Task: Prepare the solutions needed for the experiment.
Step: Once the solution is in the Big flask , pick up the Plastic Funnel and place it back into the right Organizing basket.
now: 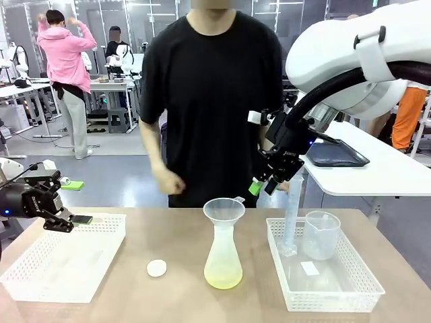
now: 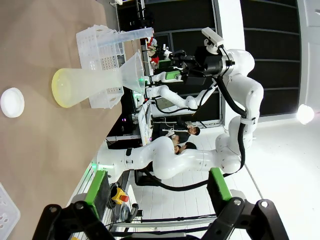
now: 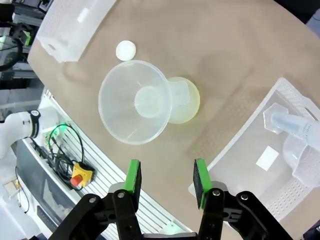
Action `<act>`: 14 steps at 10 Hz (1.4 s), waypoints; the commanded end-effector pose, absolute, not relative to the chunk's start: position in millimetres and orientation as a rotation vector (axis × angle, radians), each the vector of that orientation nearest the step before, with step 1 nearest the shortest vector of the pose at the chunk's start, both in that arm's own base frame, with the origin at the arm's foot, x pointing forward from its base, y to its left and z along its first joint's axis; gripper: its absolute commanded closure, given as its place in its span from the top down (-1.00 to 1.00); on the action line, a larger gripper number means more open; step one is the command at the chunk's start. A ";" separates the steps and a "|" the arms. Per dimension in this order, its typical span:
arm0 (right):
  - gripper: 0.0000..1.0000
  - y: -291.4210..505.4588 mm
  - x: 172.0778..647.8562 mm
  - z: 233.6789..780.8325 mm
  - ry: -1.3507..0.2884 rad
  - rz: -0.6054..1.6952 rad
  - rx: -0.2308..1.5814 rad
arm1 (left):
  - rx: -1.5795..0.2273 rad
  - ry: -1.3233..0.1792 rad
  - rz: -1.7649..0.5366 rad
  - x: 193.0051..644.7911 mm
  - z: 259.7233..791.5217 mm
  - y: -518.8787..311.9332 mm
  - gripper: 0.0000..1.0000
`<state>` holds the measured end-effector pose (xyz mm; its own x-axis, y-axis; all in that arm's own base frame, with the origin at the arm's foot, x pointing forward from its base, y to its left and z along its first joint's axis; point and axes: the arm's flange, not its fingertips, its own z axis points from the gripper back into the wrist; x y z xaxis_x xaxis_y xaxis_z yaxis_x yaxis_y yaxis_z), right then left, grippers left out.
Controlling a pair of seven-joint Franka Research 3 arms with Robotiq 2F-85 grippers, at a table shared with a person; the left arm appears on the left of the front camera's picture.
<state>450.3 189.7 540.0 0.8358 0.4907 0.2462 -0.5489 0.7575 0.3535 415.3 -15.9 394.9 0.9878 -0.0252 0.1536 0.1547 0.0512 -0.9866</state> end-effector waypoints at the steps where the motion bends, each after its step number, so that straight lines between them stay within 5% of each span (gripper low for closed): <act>1: 0.08 189.4 447.3 543.1 -0.159 0.603 0.448 | -1.516 -0.100 -0.134 415.1 396.9 -16.5 1.00; 14: 0.08 223.8 456.2 506.8 -0.028 0.232 0.388 | -1.516 -0.100 -0.134 415.1 396.9 -16.5 1.00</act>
